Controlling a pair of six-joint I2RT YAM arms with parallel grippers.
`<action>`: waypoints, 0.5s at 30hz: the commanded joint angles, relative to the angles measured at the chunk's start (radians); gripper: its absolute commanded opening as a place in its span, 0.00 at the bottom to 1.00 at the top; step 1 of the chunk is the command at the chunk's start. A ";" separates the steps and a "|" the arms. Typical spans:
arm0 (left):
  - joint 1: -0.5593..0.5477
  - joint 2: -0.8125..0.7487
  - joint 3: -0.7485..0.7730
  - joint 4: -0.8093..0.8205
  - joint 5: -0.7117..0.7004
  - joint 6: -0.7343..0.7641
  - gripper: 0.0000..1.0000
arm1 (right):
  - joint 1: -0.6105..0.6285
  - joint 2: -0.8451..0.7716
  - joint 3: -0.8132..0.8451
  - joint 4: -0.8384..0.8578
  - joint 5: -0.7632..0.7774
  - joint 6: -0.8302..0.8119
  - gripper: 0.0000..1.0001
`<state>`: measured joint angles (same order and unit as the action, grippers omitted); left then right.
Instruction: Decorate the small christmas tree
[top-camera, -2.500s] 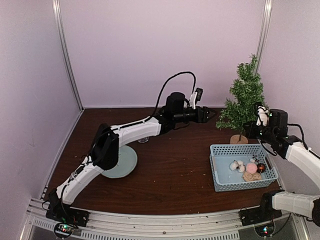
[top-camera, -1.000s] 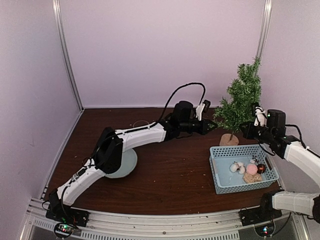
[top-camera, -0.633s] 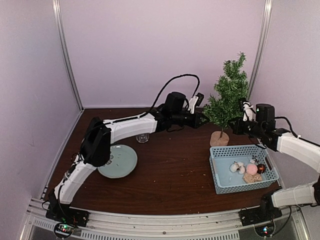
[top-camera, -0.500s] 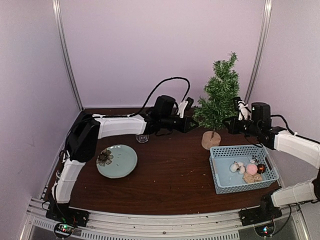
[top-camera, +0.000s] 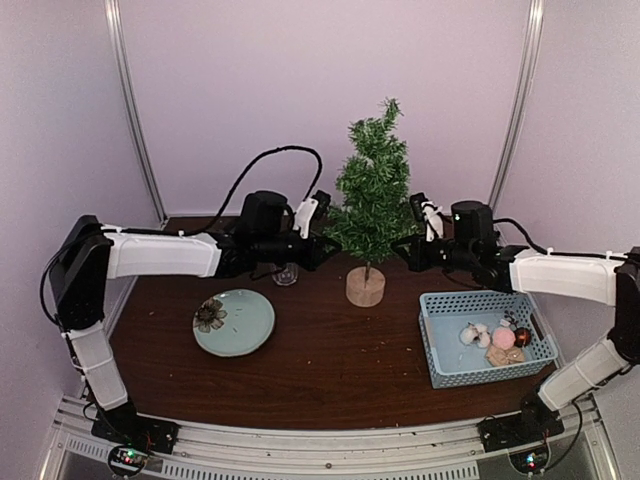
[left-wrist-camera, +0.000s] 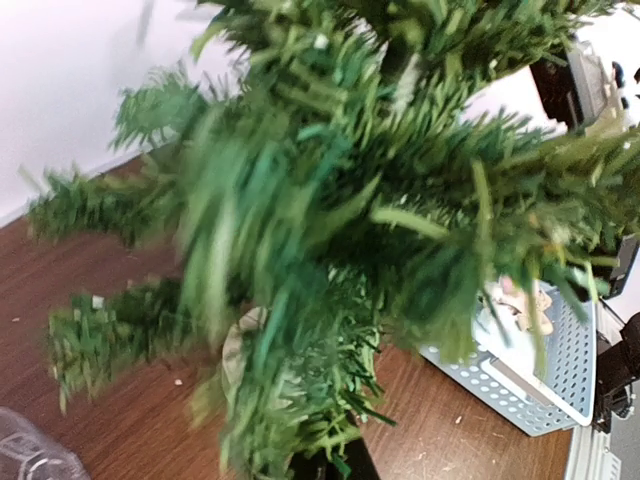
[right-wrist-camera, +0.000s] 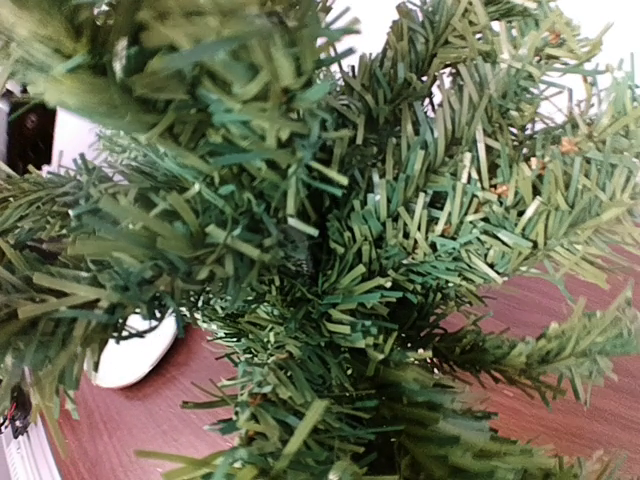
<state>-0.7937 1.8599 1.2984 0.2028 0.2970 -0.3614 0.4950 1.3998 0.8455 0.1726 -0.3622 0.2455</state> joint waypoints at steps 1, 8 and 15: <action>0.022 -0.124 -0.075 0.000 -0.071 0.066 0.00 | 0.056 0.065 0.069 0.070 0.038 0.016 0.00; 0.060 -0.236 -0.183 -0.066 -0.096 0.094 0.00 | 0.121 0.137 0.121 0.105 0.035 0.021 0.00; 0.065 -0.305 -0.256 -0.104 -0.125 0.133 0.00 | 0.157 0.165 0.108 0.131 0.025 0.025 0.00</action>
<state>-0.7383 1.6180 1.0702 0.0917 0.2096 -0.2687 0.6388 1.5505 0.9436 0.2638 -0.3611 0.2619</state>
